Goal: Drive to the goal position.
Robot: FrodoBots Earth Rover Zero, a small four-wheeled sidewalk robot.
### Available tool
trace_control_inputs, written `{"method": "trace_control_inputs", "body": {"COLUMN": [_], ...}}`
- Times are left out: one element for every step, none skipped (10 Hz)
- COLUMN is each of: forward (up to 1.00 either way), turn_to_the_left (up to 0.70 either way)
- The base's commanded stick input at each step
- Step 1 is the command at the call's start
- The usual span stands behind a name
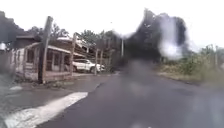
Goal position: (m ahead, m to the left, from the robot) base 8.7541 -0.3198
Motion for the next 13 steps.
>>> {"method": "trace_control_inputs", "body": {"forward": [0.7,0.7,0.7,0.7,0.7,0.7,0.7,0.7,0.7,0.7,0.7,0.7,0.7], "turn_to_the_left": [-0.35,0.0,0.0,0.0,0.0,0.0,-0.01,-0.07,-0.11,-0.08,0.0,0.0,0.0]}}
